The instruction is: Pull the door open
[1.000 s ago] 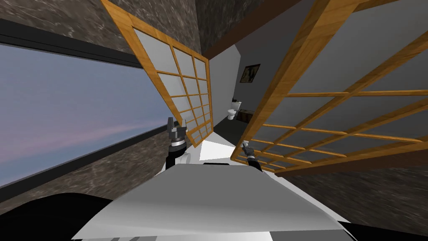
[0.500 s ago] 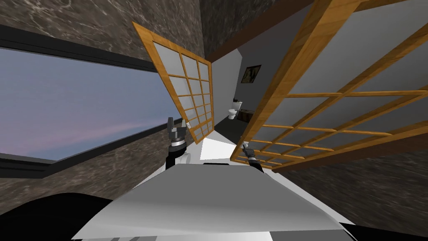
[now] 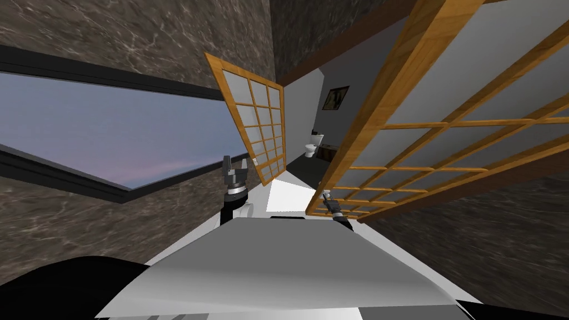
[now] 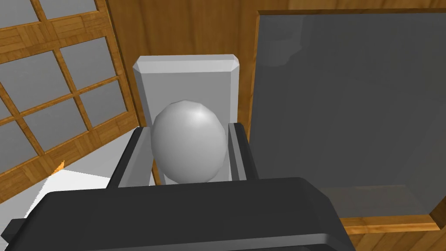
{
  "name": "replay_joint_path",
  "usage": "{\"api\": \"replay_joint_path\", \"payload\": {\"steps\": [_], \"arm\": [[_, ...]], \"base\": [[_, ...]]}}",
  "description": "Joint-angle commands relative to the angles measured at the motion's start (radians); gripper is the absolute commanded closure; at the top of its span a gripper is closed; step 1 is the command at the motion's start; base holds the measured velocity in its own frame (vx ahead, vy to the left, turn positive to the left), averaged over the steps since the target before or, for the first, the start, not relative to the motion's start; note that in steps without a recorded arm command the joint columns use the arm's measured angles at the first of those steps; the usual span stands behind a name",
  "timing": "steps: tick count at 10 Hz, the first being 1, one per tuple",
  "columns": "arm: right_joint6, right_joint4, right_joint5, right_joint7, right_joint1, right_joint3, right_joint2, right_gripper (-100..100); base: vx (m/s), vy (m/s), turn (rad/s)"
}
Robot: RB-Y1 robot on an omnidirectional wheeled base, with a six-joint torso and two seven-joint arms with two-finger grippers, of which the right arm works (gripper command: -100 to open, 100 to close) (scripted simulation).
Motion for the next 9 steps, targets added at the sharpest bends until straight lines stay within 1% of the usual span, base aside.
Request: {"api": "replay_joint_path", "payload": {"steps": [1, 2, 9], "arm": [[0.000, 0.000, 0.000, 0.000, 0.000, 0.000, 0.000, 100], [-0.024, 0.010, 0.010, -0.017, 0.012, 0.014, -0.010, 100], [-0.125, 0.044, 0.045, -0.081, 0.043, 0.057, -0.056, 100]], "base": [[-0.103, -0.007, -0.001], [-0.170, -0.049, 0.132], [-0.214, -0.073, 0.142]]}}
